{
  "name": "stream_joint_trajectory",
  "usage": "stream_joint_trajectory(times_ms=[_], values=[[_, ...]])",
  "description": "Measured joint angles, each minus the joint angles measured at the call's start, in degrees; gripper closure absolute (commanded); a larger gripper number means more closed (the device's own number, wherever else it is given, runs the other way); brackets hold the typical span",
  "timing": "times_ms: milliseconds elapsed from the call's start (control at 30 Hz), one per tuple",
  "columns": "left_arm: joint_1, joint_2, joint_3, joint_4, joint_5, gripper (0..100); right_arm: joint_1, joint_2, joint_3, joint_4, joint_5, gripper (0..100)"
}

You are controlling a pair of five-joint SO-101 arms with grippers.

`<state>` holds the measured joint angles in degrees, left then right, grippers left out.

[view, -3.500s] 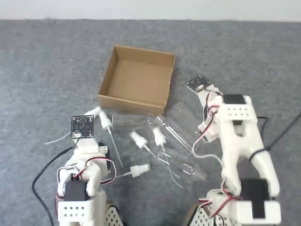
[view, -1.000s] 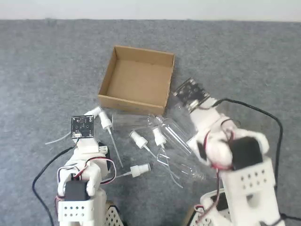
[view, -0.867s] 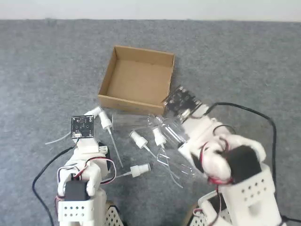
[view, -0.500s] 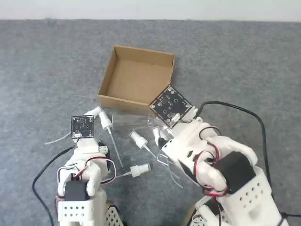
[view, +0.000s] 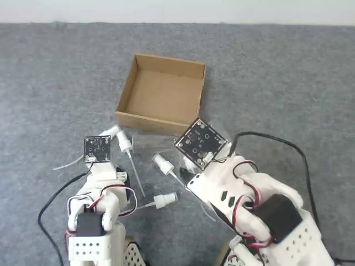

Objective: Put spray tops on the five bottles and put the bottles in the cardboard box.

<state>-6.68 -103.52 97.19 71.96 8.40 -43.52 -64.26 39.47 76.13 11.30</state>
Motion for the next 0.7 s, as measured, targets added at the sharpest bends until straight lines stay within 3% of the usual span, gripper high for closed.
stream_joint_trajectory(times_ms=[267,700], values=[[0.1,0.0,0.0,0.0,0.0,98,0.1,-1.0,7.0,-7.3,0.0,93.9],[2.5,0.0,0.0,0.0,0.0,98,0.0,-3.5,7.7,-8.2,0.0,93.9]])
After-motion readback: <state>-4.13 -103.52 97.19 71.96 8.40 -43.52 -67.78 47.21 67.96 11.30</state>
